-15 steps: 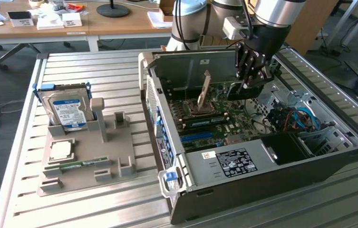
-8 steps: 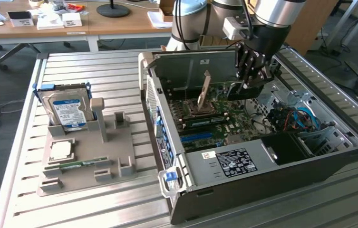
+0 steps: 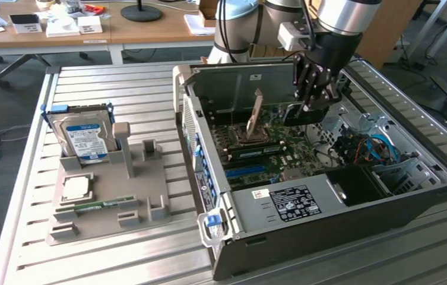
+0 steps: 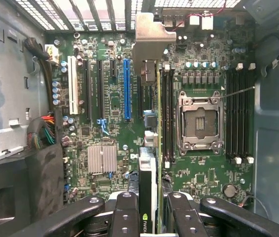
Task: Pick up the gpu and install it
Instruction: 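Insert the gpu into the slot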
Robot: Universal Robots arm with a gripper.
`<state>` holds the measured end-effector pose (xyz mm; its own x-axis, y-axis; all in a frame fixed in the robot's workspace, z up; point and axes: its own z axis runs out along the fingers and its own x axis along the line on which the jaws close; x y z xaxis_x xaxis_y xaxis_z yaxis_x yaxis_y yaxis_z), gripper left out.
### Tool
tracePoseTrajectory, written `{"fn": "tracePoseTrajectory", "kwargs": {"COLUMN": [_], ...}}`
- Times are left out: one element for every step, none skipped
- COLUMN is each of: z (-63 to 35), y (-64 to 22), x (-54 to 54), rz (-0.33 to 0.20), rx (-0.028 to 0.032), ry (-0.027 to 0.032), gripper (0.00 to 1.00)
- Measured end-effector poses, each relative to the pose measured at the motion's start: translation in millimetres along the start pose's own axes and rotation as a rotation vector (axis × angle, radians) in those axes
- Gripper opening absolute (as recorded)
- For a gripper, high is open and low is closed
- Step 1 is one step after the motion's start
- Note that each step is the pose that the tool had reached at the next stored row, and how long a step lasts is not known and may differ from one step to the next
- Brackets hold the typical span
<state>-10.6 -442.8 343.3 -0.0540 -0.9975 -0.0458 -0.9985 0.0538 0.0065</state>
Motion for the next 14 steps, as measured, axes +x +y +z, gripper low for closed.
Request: {"fn": "tracePoseTrajectory", "kwargs": {"z": [0.3, 0.6, 1.0, 1.3, 1.6, 1.9, 2.2, 2.4, 2.7, 2.9, 2.9, 2.9, 3.0, 3.0], "y": [0.2, 0.5, 0.7, 1.0, 1.4, 1.8, 2.3, 2.7, 3.1, 3.5, 3.5, 3.5, 3.5, 3.5], "x": [0.0, 0.1, 0.1, 0.1, 0.2, 0.2, 0.2, 0.3, 0.3, 0.4, 0.4, 0.3, 0.3, 0.3], "rz": [0.000, 0.000, 0.000, 0.000, 0.000, 0.000, 0.000, 0.000, 0.000, 0.000, 0.000, 0.000, 0.000, 0.000], "rx": [0.0000, 0.0000, 0.0000, -0.0001, 0.0000, 0.0000, -0.0001, -0.0001, -0.0001, -0.0001, -0.0001, -0.0001, -0.0001, -0.0001], "ry": [0.0000, 0.0001, 0.0001, 0.0001, 0.0002, 0.0002, 0.0002, 0.0002, 0.0002, 0.0002, 0.0003, 0.0002, 0.0001, 0.0001], "gripper": [0.27, 0.27, 0.27, 0.27, 0.27, 0.27, 0.27, 0.27, 0.27, 0.27, 0.27, 0.27, 0.27, 0.27]}}
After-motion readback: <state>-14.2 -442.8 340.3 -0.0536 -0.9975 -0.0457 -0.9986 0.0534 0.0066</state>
